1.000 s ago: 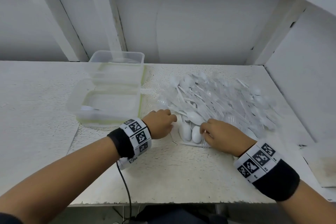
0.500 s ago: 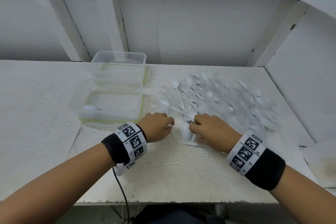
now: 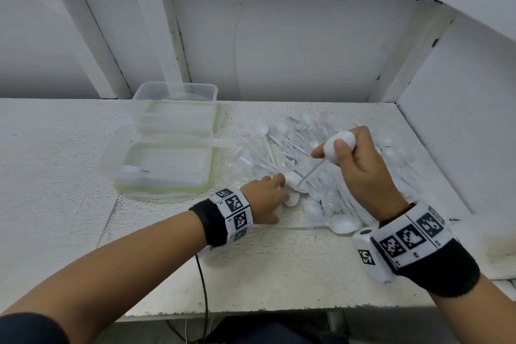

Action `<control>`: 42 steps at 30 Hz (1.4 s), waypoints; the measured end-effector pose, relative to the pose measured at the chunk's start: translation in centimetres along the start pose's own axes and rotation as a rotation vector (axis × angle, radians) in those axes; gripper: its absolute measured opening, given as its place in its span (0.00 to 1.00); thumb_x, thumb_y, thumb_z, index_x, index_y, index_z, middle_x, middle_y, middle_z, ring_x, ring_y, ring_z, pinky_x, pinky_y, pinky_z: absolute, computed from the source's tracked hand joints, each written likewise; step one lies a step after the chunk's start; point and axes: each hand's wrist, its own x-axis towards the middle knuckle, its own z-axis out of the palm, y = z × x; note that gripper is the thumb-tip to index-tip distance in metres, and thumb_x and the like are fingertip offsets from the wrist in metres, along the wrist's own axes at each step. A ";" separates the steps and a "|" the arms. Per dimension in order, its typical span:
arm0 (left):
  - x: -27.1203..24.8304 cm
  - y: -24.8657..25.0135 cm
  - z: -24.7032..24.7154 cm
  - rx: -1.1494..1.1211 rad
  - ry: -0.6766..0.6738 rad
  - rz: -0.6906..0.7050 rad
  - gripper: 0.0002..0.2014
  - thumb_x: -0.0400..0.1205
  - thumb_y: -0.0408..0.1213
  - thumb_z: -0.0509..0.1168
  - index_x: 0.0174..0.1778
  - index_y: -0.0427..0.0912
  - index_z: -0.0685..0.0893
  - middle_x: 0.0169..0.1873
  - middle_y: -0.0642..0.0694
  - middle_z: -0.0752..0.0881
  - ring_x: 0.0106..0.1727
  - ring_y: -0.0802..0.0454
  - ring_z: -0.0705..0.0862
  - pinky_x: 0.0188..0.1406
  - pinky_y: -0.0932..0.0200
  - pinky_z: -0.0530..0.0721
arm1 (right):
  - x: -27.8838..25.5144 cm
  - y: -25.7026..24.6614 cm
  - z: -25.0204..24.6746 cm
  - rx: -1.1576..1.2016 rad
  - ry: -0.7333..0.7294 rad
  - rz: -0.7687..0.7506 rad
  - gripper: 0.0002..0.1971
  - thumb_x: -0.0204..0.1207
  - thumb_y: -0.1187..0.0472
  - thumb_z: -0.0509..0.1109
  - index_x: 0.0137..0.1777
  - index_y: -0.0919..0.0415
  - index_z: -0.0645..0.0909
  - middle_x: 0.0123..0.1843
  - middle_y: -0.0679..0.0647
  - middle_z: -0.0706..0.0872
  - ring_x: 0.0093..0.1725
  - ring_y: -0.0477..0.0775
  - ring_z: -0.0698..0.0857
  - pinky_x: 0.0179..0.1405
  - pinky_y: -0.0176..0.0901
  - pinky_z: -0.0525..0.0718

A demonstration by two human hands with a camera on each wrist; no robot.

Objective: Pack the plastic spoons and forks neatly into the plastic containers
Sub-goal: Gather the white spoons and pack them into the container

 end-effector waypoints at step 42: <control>-5.5 -4.7 -2.7 -0.934 0.880 -0.419 0.02 0.80 0.33 0.64 0.45 0.44 0.78 0.37 0.54 0.82 0.36 0.52 0.83 0.37 0.58 0.84 | -0.4 -0.1 8.8 -0.103 -0.410 0.260 0.09 0.74 0.49 0.71 0.44 0.54 0.81 0.37 0.43 0.82 0.35 0.37 0.79 0.31 0.26 0.73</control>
